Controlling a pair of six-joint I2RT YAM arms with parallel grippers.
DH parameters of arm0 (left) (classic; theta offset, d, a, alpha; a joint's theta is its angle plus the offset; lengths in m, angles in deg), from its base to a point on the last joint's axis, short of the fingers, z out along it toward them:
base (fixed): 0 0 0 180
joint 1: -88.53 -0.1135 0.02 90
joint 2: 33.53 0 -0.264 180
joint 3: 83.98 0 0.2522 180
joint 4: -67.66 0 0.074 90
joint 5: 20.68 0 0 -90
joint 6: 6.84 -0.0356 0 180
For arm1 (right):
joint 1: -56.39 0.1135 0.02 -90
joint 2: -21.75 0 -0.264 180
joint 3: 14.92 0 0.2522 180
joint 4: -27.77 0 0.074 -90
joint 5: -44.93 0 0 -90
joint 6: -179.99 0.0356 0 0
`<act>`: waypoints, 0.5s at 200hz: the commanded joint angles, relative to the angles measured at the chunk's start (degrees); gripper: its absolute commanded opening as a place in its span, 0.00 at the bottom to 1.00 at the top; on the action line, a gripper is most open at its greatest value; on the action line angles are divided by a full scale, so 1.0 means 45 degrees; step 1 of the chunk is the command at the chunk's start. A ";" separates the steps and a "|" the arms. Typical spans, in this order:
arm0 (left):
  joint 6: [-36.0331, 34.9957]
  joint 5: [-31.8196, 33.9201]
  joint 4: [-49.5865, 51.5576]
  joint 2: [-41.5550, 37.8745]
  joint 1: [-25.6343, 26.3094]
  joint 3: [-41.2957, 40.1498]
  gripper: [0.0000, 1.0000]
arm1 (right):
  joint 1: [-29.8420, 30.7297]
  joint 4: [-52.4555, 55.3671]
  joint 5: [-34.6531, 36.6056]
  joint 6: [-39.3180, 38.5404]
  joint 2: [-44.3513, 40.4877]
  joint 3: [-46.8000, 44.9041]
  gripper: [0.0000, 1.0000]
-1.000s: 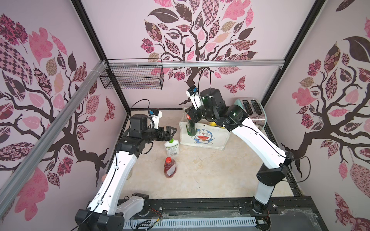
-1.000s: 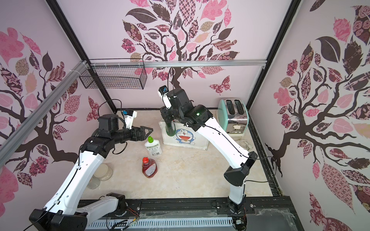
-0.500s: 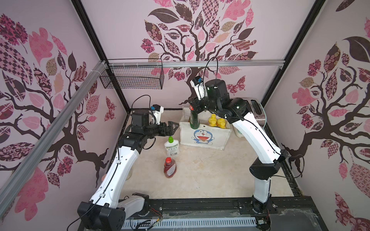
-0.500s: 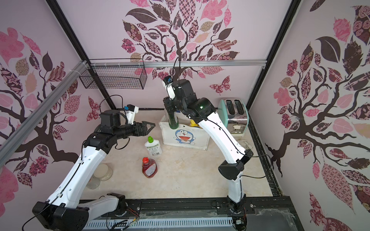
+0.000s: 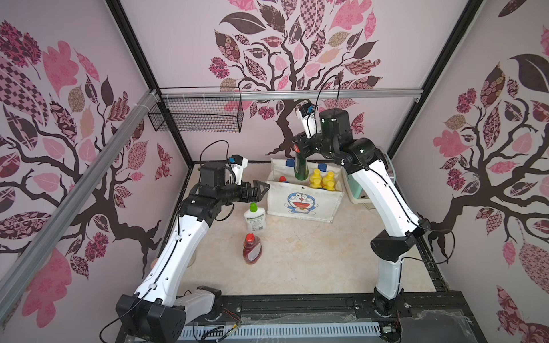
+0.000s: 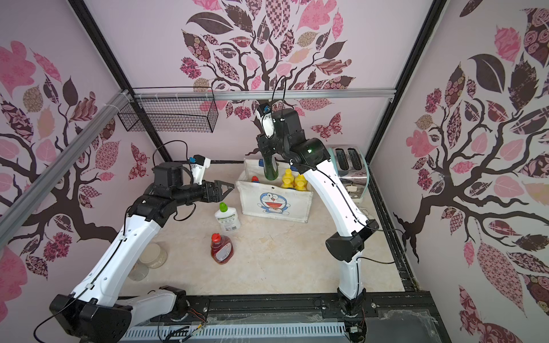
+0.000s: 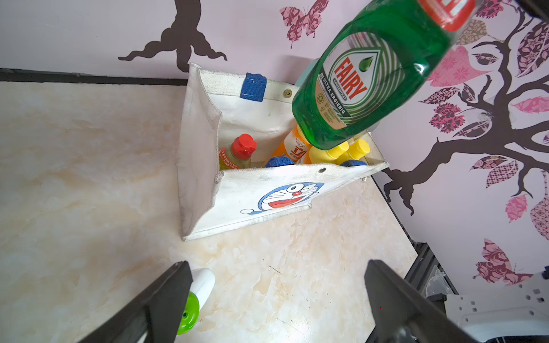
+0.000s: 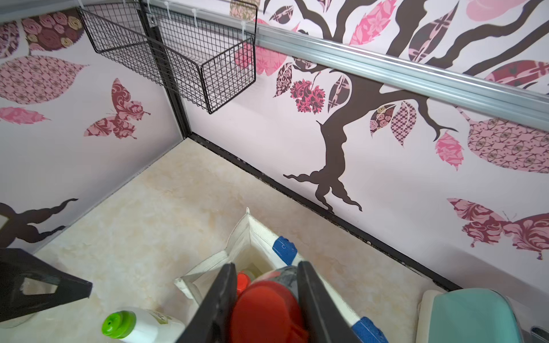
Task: Pack dish soap into the shopping bag
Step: Place the bottle of dish soap in the shopping bag.
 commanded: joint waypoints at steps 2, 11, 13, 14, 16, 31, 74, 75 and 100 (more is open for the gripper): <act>-0.0156 -0.0075 -0.0303 0.0173 0.0084 0.0338 0.97 | 0.0093 -0.1368 -0.0991 -0.0699 -0.0022 0.0225 0.00; -0.0156 -0.0064 -0.0312 0.0212 0.0095 0.0315 0.97 | 0.0081 -0.1411 -0.1301 -0.0849 -0.0050 -0.0099 0.00; -0.0163 -0.0058 -0.0315 0.0215 0.0096 0.0306 0.97 | 0.0104 -0.1423 -0.1362 -0.0877 -0.0068 -0.0172 0.00; -0.0174 -0.0056 -0.0319 0.0206 0.0099 0.0305 0.97 | 0.0091 -0.1434 -0.1388 -0.0905 -0.0074 -0.0220 0.00; -0.0182 -0.0056 -0.0327 0.0233 0.0097 0.0304 0.97 | 0.0096 -0.1467 -0.1457 -0.0925 -0.0093 -0.0319 0.00; -0.0185 0.0012 -0.0415 0.0289 0.0103 0.0278 0.97 | 0.0091 -0.1921 -0.1947 -0.1169 -0.0412 -0.1272 0.00; 0.0078 0.2658 -0.0190 0.1059 0.0519 0.0392 0.97 | 0.0087 -0.2432 -0.2420 -0.1255 -0.1160 -0.3064 0.00; 0.0074 0.2668 -0.0198 0.1087 0.0526 0.0396 0.97 | 0.0092 -0.2437 -0.2425 -0.1250 -0.1177 -0.3111 0.00; 0.0186 0.2750 -0.0745 0.1654 0.0784 0.0402 0.94 | 0.0079 -0.3169 -0.2394 -0.1111 -0.1940 -0.4748 0.00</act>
